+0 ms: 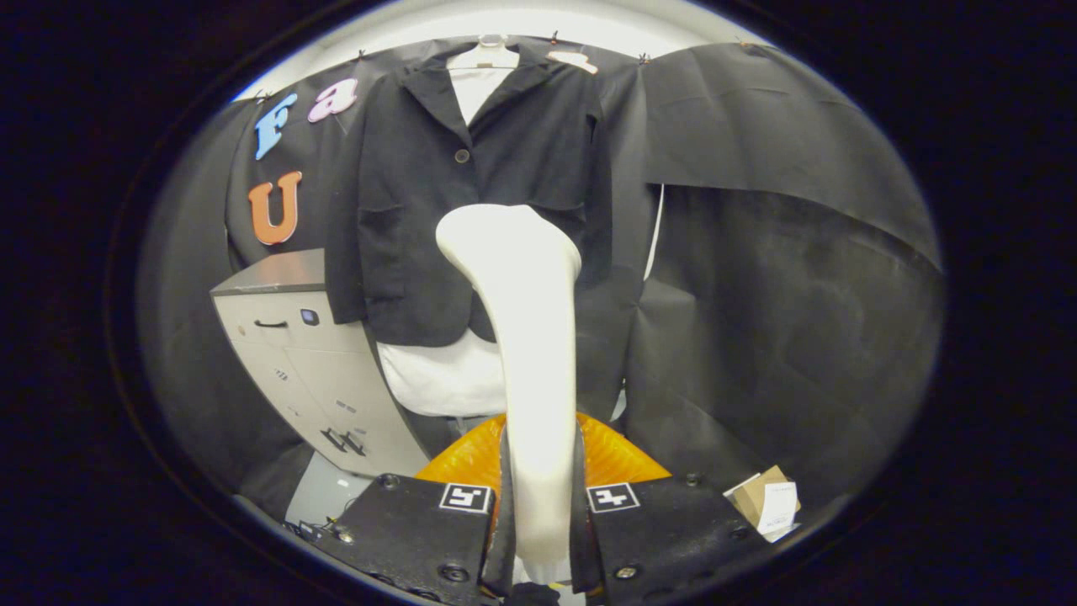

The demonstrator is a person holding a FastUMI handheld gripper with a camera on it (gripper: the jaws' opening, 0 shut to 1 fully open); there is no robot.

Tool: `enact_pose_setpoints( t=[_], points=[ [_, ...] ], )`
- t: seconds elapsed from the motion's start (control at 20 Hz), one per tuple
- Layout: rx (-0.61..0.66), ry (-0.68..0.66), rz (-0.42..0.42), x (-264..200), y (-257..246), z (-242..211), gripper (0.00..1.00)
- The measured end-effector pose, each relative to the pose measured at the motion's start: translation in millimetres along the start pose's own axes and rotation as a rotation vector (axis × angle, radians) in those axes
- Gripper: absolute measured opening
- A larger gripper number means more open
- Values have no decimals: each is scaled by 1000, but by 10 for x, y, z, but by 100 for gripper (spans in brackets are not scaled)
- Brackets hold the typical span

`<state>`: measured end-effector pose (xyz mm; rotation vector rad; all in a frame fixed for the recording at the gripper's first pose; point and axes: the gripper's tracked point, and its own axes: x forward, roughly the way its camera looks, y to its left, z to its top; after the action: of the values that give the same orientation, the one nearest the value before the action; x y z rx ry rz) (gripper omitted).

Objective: Iron the clothes twice with a garment steamer, once on the left side and once on the right side.

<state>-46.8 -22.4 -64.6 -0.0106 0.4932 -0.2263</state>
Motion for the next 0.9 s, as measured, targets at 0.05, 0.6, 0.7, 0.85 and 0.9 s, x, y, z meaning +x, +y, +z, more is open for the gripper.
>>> enact_pose_setpoints(
  t=[0.05,0.6,0.7,0.85,0.9],
  points=[
    [1,-10,13,-49,14,23,28],
    [-68,-77,200,-434,-189,21,29],
    [-70,-90,235,-541,-236,7,29],
    [-64,-104,278,-703,-318,-39,28],
    [-62,-109,292,-758,-331,-54,28]
  ],
)
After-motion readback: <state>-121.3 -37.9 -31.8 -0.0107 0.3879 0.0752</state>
